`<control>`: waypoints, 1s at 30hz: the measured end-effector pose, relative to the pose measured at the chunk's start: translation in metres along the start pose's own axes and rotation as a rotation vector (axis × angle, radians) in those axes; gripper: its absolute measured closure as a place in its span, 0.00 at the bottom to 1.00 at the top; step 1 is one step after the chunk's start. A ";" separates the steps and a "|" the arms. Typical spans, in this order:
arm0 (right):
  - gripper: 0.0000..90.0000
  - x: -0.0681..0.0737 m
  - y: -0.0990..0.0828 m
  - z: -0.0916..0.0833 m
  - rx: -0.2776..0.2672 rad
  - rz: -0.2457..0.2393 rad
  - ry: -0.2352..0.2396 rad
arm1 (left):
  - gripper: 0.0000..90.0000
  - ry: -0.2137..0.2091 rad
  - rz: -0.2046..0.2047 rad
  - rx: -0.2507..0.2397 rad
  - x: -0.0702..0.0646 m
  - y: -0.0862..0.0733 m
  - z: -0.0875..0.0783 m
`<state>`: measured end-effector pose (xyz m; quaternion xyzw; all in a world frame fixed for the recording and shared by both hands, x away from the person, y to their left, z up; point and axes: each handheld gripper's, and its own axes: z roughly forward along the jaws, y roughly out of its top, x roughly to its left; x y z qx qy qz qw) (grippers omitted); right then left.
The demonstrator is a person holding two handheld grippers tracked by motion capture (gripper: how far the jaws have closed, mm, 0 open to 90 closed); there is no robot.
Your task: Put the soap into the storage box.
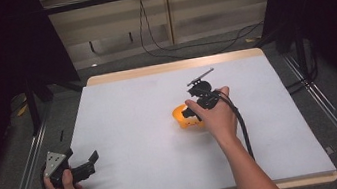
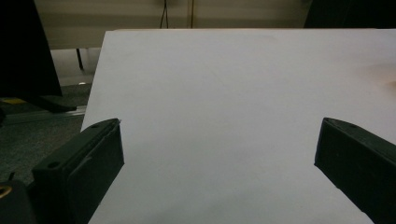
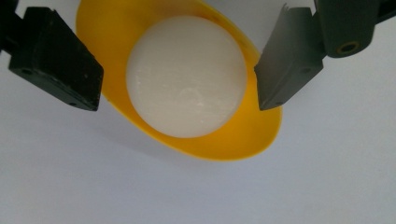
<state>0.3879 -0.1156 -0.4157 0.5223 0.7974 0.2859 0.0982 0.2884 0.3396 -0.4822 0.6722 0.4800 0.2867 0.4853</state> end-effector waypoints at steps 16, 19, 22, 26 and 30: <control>0.12 -0.022 -0.014 -0.021 -0.035 0.017 -0.018 | 0.01 0.002 0.005 0.003 -0.001 0.000 0.000; 0.11 -0.027 -0.017 -0.024 -0.039 0.025 -0.022 | 0.01 0.003 0.006 0.004 -0.001 0.000 0.000; 0.11 -0.031 -0.021 -0.027 -0.045 0.033 -0.025 | 0.01 0.003 0.006 0.004 -0.001 0.000 0.000; 0.10 -0.037 -0.027 -0.030 -0.045 0.040 -0.028 | 0.01 0.005 0.008 0.005 -0.001 0.000 0.000; 0.06 -0.041 -0.033 -0.031 -0.044 0.035 -0.031 | 0.01 0.004 0.008 0.005 -0.001 0.000 0.000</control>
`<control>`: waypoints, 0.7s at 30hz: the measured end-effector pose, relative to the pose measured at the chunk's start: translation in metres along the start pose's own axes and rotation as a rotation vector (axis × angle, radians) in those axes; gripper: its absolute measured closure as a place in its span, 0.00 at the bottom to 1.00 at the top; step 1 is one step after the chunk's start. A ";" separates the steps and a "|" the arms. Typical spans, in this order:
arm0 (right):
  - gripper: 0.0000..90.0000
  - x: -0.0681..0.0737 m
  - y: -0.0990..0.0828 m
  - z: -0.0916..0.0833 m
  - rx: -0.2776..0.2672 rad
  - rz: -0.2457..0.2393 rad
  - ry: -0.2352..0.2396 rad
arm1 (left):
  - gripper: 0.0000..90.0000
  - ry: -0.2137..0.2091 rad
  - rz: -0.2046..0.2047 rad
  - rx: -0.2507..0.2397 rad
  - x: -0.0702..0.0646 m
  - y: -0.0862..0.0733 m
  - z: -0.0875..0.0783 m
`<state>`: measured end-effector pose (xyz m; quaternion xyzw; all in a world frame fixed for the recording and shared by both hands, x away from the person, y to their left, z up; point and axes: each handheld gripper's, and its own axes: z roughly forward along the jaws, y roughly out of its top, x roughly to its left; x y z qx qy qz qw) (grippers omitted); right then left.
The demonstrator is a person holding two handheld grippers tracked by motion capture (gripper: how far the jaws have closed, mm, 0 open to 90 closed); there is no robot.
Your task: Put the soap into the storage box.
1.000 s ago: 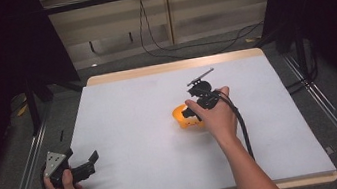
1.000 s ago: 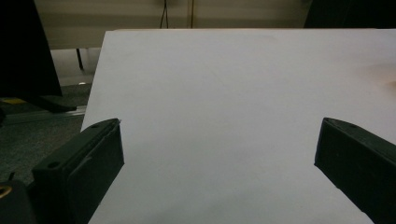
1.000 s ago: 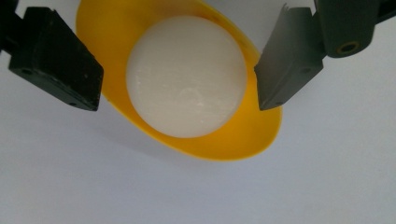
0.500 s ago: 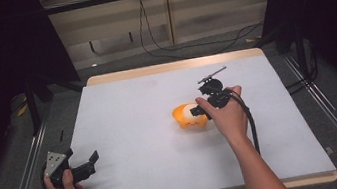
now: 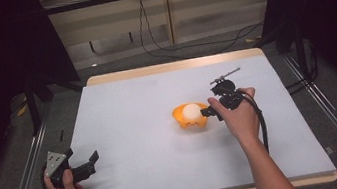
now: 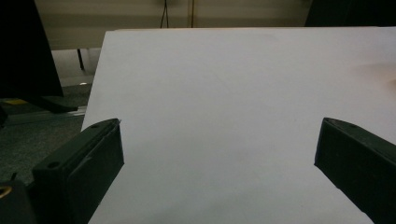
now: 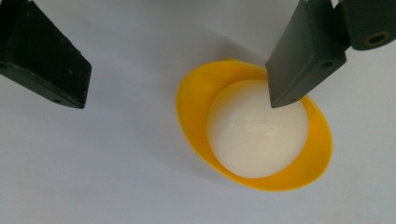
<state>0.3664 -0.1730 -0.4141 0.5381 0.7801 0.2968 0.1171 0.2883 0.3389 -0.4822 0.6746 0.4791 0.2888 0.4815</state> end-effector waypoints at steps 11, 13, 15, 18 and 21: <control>0.01 -0.015 -0.016 -0.006 -0.006 -0.004 -0.012 | 0.01 0.000 0.000 0.000 0.000 0.000 0.000; 0.01 -0.017 -0.019 -0.008 -0.012 -0.005 -0.008 | 0.01 0.000 -0.001 0.001 0.000 0.000 0.000; 0.01 -0.021 -0.023 -0.010 -0.014 0.001 -0.005 | 0.01 0.000 -0.004 0.000 0.000 0.000 0.000; 0.00 -0.026 -0.029 -0.013 -0.016 -0.006 -0.006 | 0.01 0.000 -0.001 0.000 0.000 0.000 0.000; 0.00 -0.032 -0.035 -0.016 -0.016 -0.003 -0.023 | 0.01 0.000 -0.003 0.001 0.000 0.000 0.000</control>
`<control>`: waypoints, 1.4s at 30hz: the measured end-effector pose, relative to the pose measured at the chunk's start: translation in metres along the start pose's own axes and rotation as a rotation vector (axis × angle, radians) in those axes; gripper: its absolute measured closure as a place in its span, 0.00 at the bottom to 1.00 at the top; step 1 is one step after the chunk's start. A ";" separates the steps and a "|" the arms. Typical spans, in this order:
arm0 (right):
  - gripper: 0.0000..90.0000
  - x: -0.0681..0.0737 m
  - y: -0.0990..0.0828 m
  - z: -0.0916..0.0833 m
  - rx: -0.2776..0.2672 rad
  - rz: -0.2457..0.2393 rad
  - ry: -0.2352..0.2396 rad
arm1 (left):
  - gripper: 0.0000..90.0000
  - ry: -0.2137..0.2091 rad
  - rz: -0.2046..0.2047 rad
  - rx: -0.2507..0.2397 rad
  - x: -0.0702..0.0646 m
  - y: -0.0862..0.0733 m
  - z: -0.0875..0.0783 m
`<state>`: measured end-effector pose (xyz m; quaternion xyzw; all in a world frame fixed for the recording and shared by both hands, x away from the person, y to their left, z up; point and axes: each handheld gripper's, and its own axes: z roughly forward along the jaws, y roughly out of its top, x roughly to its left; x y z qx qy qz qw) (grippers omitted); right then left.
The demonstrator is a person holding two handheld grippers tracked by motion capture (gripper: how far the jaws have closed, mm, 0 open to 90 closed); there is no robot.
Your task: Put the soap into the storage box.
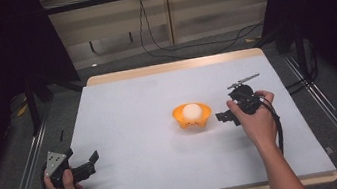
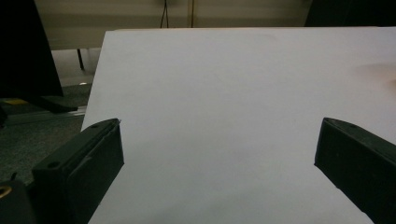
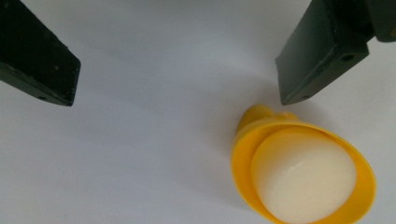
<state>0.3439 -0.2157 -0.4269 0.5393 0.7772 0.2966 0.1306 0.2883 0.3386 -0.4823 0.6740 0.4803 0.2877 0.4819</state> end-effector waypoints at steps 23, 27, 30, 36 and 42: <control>0.00 -0.038 -0.052 -0.019 -0.038 0.040 -0.047 | 0.01 0.001 0.000 -0.006 0.000 0.000 0.000; 0.00 -0.046 -0.063 -0.023 -0.044 0.054 -0.058 | 0.01 0.001 0.006 -0.004 0.001 0.000 0.000; 0.00 -0.051 -0.070 -0.027 -0.058 0.058 -0.062 | 0.01 -0.001 0.004 -0.003 0.001 0.000 0.000; 0.00 -0.061 -0.085 -0.033 -0.094 0.089 -0.074 | 0.01 -0.003 0.004 -0.003 0.001 0.000 0.000; 0.00 -0.074 -0.099 -0.039 -0.115 0.113 -0.088 | 0.01 -0.002 0.004 -0.004 0.001 0.000 -0.001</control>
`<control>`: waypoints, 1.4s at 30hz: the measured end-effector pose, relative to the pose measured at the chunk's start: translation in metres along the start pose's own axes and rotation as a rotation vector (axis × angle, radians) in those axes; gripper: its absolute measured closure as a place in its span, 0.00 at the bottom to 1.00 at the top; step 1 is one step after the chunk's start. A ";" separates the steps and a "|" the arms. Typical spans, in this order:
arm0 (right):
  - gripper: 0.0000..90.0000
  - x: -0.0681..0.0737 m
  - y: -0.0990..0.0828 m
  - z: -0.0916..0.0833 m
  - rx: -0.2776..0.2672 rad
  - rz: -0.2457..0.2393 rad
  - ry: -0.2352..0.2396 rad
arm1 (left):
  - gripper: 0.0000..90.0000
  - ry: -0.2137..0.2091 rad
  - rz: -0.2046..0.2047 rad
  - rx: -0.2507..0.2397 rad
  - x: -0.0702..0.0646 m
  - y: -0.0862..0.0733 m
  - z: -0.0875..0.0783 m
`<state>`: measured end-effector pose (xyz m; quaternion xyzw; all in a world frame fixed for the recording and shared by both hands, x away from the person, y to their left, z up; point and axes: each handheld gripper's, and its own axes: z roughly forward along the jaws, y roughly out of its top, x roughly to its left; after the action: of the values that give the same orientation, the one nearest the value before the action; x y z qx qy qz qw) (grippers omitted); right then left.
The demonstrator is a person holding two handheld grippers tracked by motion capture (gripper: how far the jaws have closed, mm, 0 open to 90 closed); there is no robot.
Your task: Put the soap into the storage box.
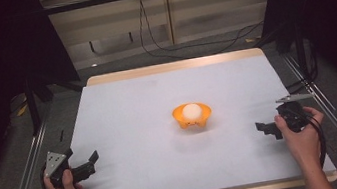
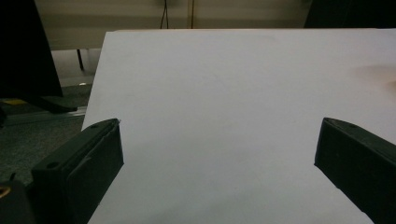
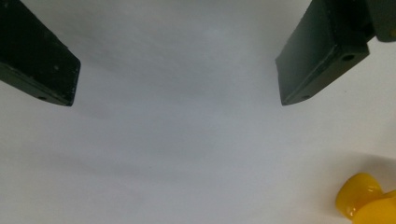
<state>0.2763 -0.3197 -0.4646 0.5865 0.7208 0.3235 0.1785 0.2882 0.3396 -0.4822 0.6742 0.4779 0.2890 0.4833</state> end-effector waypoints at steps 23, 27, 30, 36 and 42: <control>0.00 -0.048 -0.051 -0.034 -0.086 0.044 -0.043 | 0.01 0.006 0.006 -0.001 -0.002 0.000 0.000; 0.00 -0.055 -0.057 -0.042 -0.105 0.050 -0.046 | 0.01 0.006 0.006 -0.001 -0.002 0.000 0.000; 0.00 -0.060 -0.062 -0.048 -0.129 0.064 -0.045 | 0.01 0.006 0.006 -0.001 -0.002 0.000 0.000; 0.00 -0.067 -0.074 -0.060 -0.158 0.086 -0.024 | 0.01 0.011 0.014 0.000 -0.002 0.000 0.000; 0.00 -0.067 -0.086 -0.070 -0.195 0.097 0.003 | 0.01 0.017 0.022 -0.003 -0.002 0.000 0.000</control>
<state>0.1852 -0.4115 -0.4802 0.6002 0.6567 0.4013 0.2178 0.2868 0.3376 -0.4821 0.6761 0.4743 0.3008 0.4768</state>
